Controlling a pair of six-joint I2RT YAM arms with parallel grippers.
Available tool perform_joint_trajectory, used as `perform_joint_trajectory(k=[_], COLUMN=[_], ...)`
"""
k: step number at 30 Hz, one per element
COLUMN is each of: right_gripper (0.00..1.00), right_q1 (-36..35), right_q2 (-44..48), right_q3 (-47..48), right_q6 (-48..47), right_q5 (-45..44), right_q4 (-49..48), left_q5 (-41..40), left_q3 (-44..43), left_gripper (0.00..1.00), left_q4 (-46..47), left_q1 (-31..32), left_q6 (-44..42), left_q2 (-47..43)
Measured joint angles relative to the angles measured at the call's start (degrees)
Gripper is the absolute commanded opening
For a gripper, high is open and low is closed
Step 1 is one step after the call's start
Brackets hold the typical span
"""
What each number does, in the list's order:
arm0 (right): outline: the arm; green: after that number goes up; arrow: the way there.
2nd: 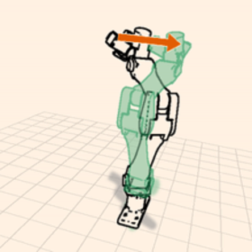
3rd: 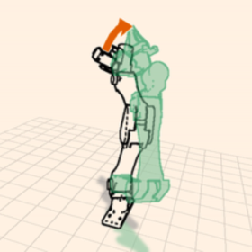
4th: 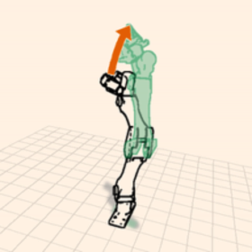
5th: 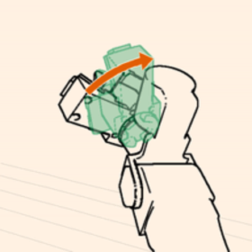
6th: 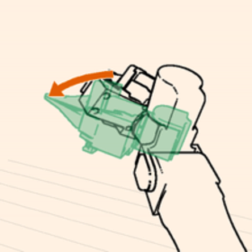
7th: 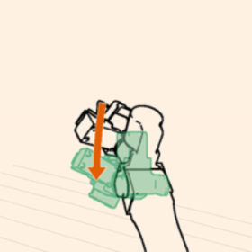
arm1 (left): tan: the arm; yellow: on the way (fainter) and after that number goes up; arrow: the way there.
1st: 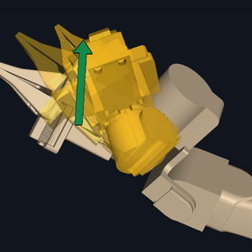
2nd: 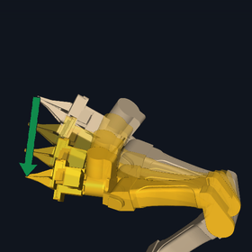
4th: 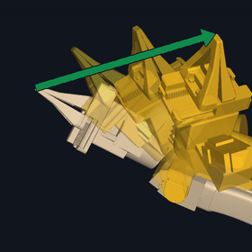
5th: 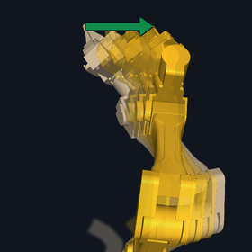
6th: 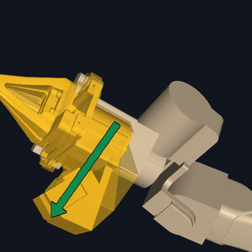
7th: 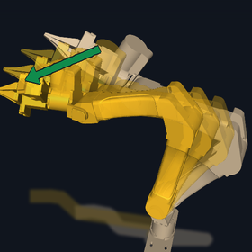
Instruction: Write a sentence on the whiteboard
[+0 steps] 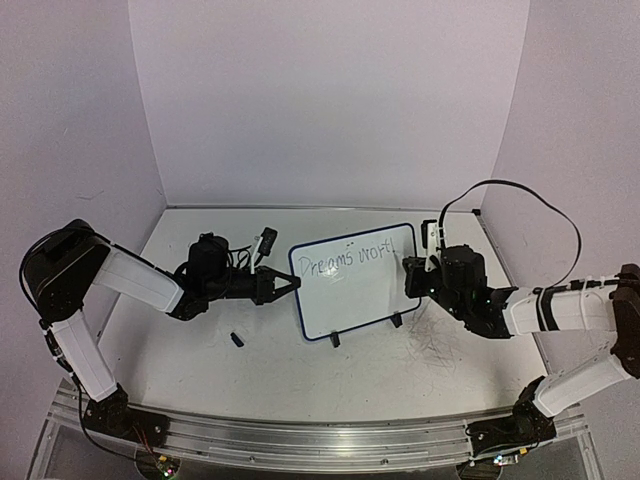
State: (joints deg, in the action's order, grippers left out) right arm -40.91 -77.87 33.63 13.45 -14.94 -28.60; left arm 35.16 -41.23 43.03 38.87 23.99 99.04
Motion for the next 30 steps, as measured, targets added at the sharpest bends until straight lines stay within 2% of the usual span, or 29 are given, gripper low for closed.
perform_joint_trajectory(k=[30], right_gripper=[0.0], right_q1=[0.0], right_q2=[-1.7], right_q3=[2.4], right_q6=[0.6], right_q5=[-5.0], right_q4=[-0.3], left_q5=[-0.5], left_q3=[0.0], left_gripper=[0.0], left_q4=[0.0], left_q1=[0.3], left_q6=[0.0], left_q2=[-0.1])
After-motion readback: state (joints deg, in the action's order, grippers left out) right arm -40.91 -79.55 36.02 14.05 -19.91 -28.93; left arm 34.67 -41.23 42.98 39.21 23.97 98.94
